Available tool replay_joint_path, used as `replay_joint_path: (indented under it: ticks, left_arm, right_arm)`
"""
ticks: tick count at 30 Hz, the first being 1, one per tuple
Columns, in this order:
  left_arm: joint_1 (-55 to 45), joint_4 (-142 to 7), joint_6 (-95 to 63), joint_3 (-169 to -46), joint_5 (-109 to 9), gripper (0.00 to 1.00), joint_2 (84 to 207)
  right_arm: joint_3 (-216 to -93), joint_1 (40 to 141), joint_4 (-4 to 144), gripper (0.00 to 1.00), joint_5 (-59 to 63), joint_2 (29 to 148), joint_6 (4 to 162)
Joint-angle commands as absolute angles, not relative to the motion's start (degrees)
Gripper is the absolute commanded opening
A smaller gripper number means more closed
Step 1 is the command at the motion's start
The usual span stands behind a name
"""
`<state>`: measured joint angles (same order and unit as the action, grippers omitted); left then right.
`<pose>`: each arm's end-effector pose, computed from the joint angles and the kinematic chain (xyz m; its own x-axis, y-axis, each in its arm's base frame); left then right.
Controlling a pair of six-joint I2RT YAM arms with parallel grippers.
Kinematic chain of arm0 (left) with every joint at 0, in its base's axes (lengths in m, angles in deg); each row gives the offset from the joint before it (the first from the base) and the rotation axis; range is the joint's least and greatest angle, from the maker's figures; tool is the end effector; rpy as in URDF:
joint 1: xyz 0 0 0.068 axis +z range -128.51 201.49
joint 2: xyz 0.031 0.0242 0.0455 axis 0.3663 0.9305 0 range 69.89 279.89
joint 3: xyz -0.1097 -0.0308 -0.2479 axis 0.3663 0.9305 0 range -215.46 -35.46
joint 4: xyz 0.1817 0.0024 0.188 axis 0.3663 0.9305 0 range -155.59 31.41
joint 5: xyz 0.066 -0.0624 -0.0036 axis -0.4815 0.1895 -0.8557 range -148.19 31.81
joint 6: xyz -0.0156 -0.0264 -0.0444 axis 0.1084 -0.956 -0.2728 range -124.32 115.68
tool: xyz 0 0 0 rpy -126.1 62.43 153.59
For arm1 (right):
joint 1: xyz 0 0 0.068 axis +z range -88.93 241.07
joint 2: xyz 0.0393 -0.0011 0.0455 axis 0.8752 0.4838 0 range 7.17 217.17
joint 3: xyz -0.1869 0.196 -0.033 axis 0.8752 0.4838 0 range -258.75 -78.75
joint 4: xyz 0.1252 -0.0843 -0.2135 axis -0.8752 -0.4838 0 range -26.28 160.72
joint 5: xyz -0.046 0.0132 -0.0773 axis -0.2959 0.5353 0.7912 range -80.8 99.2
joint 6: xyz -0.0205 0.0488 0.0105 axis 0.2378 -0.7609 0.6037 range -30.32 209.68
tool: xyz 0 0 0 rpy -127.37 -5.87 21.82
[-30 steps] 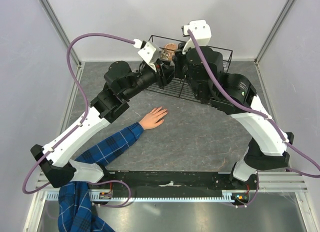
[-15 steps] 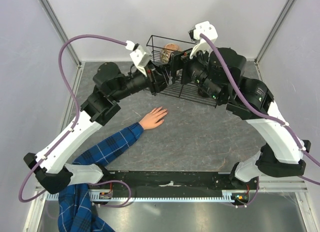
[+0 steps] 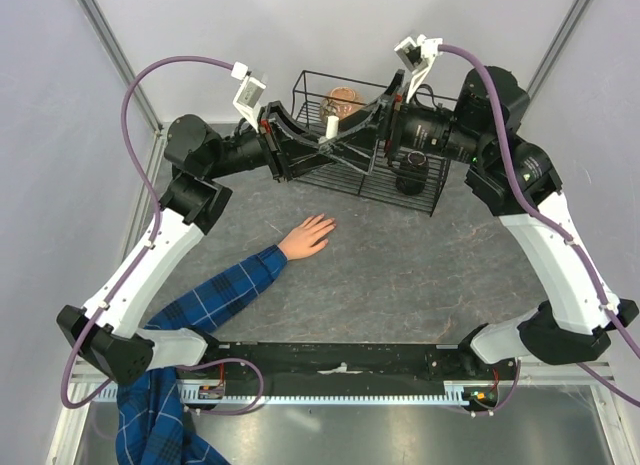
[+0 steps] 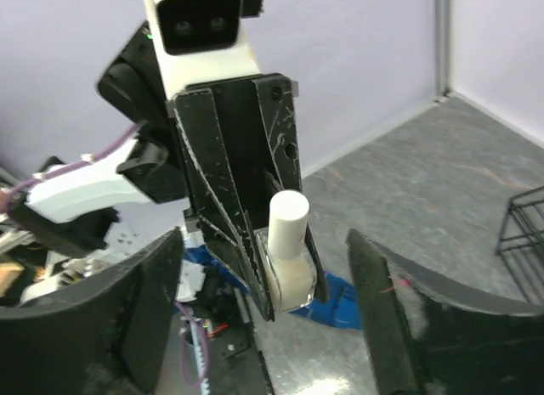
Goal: Paint the nails
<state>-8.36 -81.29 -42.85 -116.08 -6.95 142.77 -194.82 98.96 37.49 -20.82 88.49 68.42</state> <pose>0.2163 -0.1562 0.4966 -0.3107 -0.2714 -0.9110 0.9441 0.0229 -0.3288 0.1880 0.1689 0.5662 -0.3164 0.1516 -0.9364 -0.8711 0.3444 0.3501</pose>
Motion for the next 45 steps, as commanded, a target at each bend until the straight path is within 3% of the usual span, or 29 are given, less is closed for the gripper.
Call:
replay_joint_path:
  ticks: [1,6,10,13,16,17,20,23,24,25,28,33,34,37,38,39,41,45]
  left_arm:
    - [-7.9,-89.8,-52.0,-116.6,-1.7,0.02,143.1]
    - [-7.8,-89.8,-52.7,-116.8,-1.2,0.02,143.4]
    - [-7.9,-89.7,-52.9,-117.0,-1.0,0.02,143.6]
    - [-7.7,-89.6,-52.9,-117.3,-1.0,0.02,143.9]
    - [-7.7,-88.0,-51.2,-117.7,-2.5,0.02,143.8]
    - [-7.7,-86.6,-50.0,-118.2,-4.4,0.02,143.6]
    - [-8.0,-76.7,-40.0,-121.0,-12.7,0.02,143.3]
    - [-11.5,-66.2,-24.8,-124.4,-30.2,0.02,142.5]
    - [-15.4,-63.7,-16.6,-125.4,-35.4,0.02,142.6]
    - [-17.7,-61.3,-12.5,-127.2,-44.3,0.02,143.0]
    - [-25.5,-59.5,-0.3,-129.6,-53.7,0.02,145.2]
    - [-28.3,-59.8,0.1,-129.2,-55.3,0.02,146.6]
    - [-28.3,-59.9,-0.1,-128.8,-54.2,0.02,146.6]
    - [-28.3,-59.7,-1.0,-127.9,-52.5,0.02,145.9]
    - [-28.2,-59.4,-1.3,-127.8,-52.0,0.02,145.8]
    - [-28.0,-58.6,-2.0,-127.6,-51.2,0.02,145.7]
    - [-27.0,-58.1,-6.0,-126.5,-48.9,0.02,145.0]
    - [-21.4,-59.2,-13.4,-124.2,-42.7,0.02,143.8]
  right_arm:
    - [-194.0,96.8,44.7,0.78,-31.1,88.5,64.4]
    - [-193.5,96.1,46.2,0.53,-32.8,89.6,63.8]
    - [-193.4,96.1,46.2,0.44,-33.6,90.3,64.3]
    - [-193.0,96.0,46.1,0.32,-34.0,90.5,64.5]
    - [-193.1,96.1,45.7,0.12,-34.1,90.8,65.0]
    - [-193.4,96.1,45.1,0.00,-33.3,91.0,65.5]
    - [-196.1,96.5,39.5,0.00,-26.7,92.2,68.9]
    - [-206.8,103.7,25.7,0.00,-4.8,96.4,74.8]
    - [-210.0,107.1,18.9,0.00,5.2,98.0,77.3]
    - [-213.3,110.5,15.8,0.00,23.4,99.6,77.1]
    - [-224.1,118.8,6.3,0.00,45.1,106.6,75.3]
    - [-223.5,124.4,7.0,0.00,49.9,107.2,74.9]
    - [-222.3,124.4,8.2,0.00,49.4,106.4,75.9]
    - [-218.5,124.0,13.0,0.36,43.9,103.5,77.1]
    - [-216.1,123.0,14.3,0.59,38.3,101.7,77.7]
    - [-214.8,122.5,16.8,0.68,36.3,100.8,78.3]
    - [-212.5,121.3,18.0,0.81,35.3,98.9,78.5]
    - [-210.4,115.4,17.9,0.86,26.1,96.4,78.0]
